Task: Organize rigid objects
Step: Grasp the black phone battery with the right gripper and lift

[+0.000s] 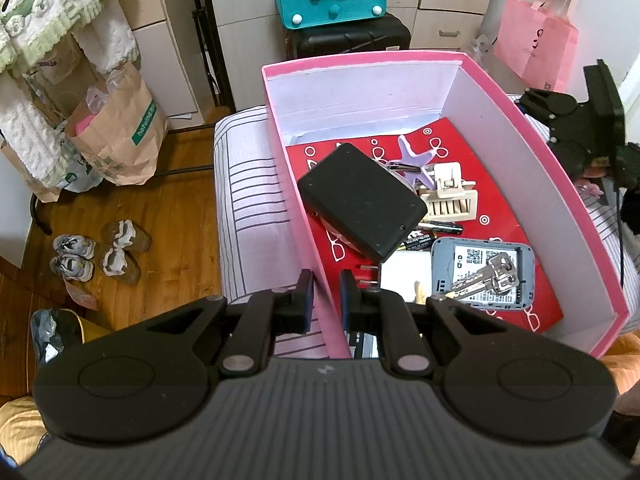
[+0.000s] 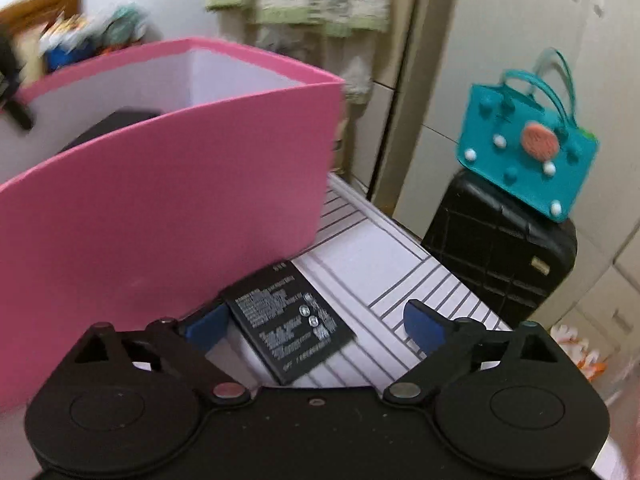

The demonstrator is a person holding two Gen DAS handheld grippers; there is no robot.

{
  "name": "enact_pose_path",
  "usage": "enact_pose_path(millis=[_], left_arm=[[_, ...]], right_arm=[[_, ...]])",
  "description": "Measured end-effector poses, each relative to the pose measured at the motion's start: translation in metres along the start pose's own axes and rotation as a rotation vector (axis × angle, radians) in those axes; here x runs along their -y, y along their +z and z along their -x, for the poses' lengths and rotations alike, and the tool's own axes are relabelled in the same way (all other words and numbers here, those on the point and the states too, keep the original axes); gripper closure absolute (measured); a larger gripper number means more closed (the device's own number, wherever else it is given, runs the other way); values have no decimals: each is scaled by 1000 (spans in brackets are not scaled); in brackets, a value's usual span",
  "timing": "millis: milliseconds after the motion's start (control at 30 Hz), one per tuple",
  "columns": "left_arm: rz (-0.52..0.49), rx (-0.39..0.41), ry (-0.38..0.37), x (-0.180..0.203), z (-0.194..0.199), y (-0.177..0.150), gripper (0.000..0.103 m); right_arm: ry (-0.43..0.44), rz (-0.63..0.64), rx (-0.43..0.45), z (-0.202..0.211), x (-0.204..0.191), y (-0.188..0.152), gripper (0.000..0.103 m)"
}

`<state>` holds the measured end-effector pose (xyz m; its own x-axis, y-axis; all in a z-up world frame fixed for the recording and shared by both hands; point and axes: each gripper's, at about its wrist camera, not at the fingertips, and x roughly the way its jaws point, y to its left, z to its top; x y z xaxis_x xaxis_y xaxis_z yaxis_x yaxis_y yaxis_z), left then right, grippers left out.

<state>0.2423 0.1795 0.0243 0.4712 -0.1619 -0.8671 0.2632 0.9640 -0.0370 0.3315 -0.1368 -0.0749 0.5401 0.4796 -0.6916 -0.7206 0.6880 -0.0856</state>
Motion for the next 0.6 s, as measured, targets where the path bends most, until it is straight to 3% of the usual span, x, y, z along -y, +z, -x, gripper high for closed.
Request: enact_pose_path(millis=[33, 100, 167, 367, 467, 600], left_arm=[[-2, 1, 3, 1, 0, 0, 91], [-2, 2, 7, 1, 0, 0, 91], [-2, 0, 8, 1, 0, -1, 91], [-8, -5, 11, 2, 0, -1, 91], [-9, -6, 13, 3, 0, 0, 91], [-7, -5, 13, 3, 0, -1, 91]], right_arm=[[10, -42, 3, -1, 2, -1, 16], [52, -104, 28, 2, 4, -5, 42], [2, -105, 44, 8, 0, -9, 47], [-91, -223, -15, 26, -4, -21, 47], [-93, -299, -138, 32, 2, -15, 48], [-58, -251, -256, 29, -4, -1, 46]])
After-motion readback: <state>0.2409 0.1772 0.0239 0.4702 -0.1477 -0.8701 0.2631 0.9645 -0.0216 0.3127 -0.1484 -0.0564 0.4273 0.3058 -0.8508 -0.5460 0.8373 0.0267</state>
